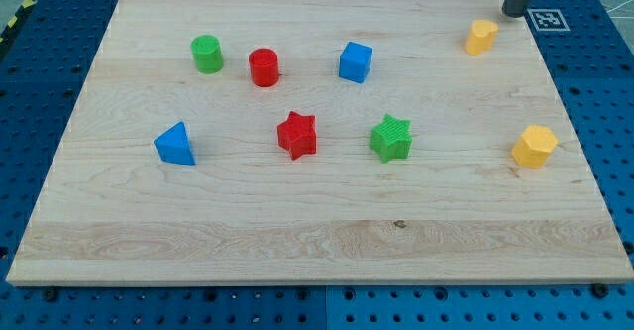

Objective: Push the green circle closer to red star

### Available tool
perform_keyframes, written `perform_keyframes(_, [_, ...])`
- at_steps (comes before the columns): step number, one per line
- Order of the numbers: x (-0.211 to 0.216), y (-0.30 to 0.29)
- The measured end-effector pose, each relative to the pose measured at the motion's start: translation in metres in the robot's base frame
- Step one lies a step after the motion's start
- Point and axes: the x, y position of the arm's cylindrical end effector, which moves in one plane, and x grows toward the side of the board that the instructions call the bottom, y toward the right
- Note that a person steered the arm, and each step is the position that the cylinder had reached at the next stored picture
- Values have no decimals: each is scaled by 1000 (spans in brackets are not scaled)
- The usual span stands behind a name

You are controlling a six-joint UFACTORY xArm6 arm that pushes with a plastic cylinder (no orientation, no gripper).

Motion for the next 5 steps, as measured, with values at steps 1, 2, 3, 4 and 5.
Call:
perform_keyframes(1, [-37, -79])
perform_keyframes(2, [-37, -80])
perform_keyframes(3, [-37, -93])
perform_keyframes(4, [-24, -177])
perform_keyframes(5, [-22, -187])
